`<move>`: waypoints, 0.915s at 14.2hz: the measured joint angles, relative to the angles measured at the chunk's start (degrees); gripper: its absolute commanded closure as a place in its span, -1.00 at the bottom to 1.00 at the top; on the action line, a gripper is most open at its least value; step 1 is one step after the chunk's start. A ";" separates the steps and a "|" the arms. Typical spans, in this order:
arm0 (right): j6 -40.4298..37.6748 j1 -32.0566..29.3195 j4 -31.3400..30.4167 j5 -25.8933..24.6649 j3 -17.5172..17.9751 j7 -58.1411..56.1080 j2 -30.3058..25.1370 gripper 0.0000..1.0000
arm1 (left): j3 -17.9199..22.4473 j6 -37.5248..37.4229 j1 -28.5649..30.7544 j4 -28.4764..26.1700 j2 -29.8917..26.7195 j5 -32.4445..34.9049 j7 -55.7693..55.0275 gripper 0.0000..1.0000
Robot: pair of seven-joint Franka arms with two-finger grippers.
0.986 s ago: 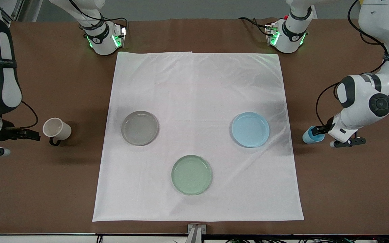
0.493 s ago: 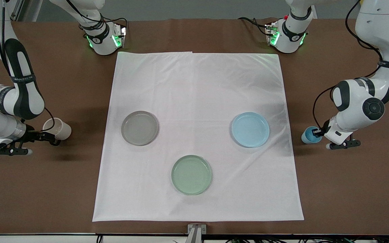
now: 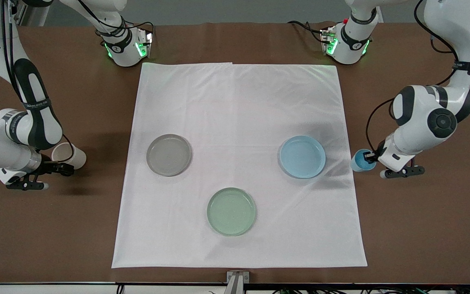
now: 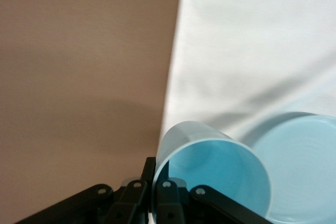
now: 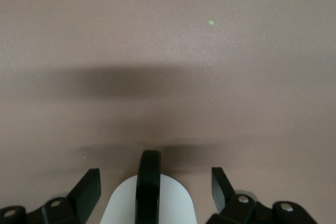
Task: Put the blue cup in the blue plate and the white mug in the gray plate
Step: 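Grasp the blue cup with the left gripper while the right gripper grasps the mug, then carry the blue cup onto the blue plate and open the left gripper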
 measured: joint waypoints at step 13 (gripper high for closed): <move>0.89 0.00 0.14 0.40 0.13 0.00 0.93 0.32 | -5.67 8.02 -10.83 0.91 10.06 0.00 -24.86 -1.00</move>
